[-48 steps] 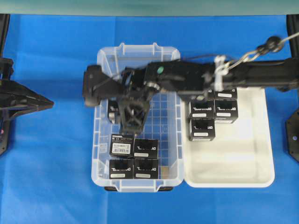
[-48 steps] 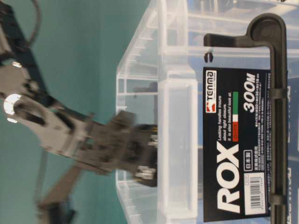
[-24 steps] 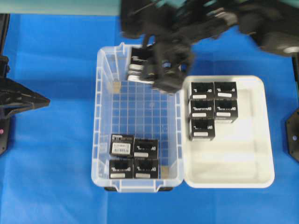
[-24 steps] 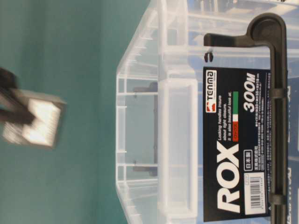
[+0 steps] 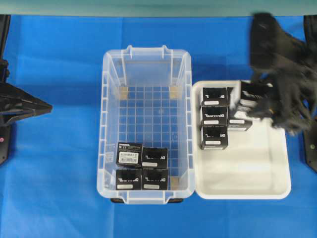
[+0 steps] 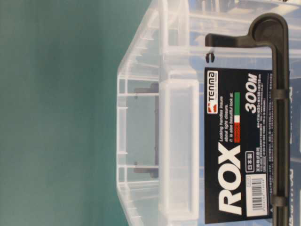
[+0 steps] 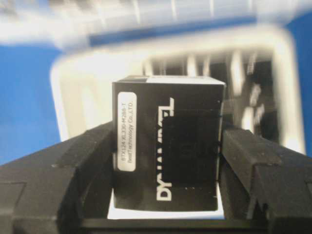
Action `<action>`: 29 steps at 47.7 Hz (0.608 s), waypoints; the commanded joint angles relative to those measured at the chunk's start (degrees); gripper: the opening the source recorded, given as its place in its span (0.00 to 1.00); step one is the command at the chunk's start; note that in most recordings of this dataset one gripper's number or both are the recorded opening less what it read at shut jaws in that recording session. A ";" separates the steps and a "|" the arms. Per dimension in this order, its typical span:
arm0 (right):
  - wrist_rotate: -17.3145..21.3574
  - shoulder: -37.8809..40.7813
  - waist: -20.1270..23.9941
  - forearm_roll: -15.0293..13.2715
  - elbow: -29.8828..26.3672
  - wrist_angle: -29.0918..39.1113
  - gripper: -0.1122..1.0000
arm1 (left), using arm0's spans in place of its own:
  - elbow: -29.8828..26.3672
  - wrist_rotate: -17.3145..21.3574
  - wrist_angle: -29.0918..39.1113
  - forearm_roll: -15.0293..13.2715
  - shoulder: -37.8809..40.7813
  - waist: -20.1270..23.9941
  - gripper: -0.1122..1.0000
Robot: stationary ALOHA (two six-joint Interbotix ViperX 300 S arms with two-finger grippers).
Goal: Pick the box from inside the plastic case
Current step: 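Carry the held box right and lower it onto the white tray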
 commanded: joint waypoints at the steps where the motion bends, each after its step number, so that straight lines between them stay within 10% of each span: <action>1: 0.00 -2.20 2.46 0.18 8.17 -6.42 0.65 | -1.85 0.09 -0.18 0.18 0.18 0.35 0.05; 12: 0.53 -1.32 8.26 0.09 22.32 -22.24 0.65 | -2.11 0.18 -0.18 0.18 -0.53 1.05 0.05; 29: -0.26 10.11 8.96 -3.34 27.60 -33.57 0.65 | -2.11 0.53 -0.62 0.18 -0.62 2.81 0.05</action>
